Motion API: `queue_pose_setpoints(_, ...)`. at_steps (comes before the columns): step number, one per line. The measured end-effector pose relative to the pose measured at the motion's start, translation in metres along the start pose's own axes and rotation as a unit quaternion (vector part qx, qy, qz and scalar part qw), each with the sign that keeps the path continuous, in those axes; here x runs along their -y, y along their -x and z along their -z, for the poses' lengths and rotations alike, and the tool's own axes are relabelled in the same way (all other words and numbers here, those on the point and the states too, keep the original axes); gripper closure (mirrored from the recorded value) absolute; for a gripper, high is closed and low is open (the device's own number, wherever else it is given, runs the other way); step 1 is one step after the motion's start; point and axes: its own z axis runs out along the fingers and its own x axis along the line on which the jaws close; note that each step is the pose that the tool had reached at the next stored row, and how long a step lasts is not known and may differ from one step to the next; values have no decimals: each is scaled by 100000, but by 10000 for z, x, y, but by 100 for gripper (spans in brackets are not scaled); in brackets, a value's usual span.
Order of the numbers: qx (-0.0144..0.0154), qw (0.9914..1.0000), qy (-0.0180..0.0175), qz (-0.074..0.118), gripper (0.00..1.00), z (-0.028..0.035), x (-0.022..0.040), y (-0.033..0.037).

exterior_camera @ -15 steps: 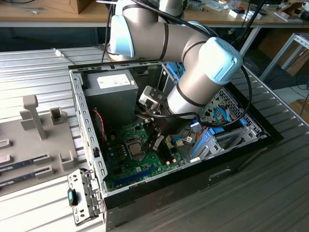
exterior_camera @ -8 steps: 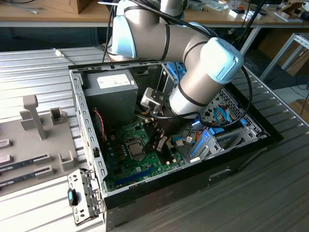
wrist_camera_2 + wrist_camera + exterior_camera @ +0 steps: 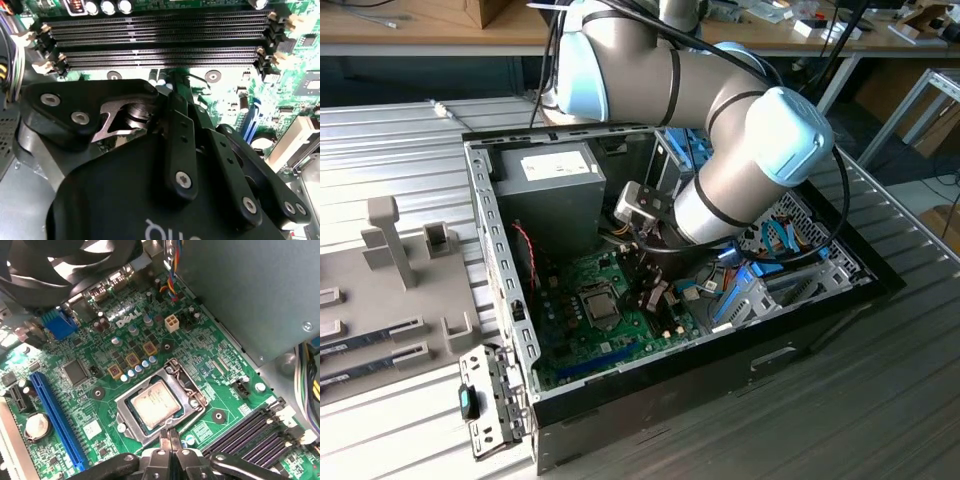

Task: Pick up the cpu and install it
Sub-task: 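Install the first cpu locking lever, then install the second cpu locking lever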

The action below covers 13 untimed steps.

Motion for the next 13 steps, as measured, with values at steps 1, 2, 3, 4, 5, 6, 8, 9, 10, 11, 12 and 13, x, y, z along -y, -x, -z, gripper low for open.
queue_pose_setpoints(1, 404, 99999, 305, 141, 89, 0, 2, -3)
queue_pose_setpoints(2, 876, 99993, 674, 301, 89, 3, 7, -10)
queue_pose_setpoints(3, 1180, 99988, 895, 401, 89, 4, 18, -25)
queue_pose_setpoints(4, 1188, 99988, 901, 402, 89, 8, 35, -51)
queue_pose_setpoints(5, 1176, 99988, 895, 353, 89, 10, 37, -57)
queue_pose_setpoints(6, 1194, 99988, 896, 289, 89, 11, 40, -61)
queue_pose_setpoints(8, 1240, 99988, 901, 113, 89, 12, 44, -67)
queue_pose_setpoints(9, 1254, 99988, 902, 75, 89, 14, 44, -69)
queue_pose_setpoints(10, 1305, 99987, 930, 74, 89, 24, 44, -72)
queue_pose_setpoints(11, 1425, 99985, 996, 100, 89, 41, 39, -73)
queue_pose_setpoints(12, 1535, 99982, 1100, 139, 89, 67, 33, -76)
queue_pose_setpoints(13, 1642, 99979, 1190, 172, 89, 83, 29, -78)
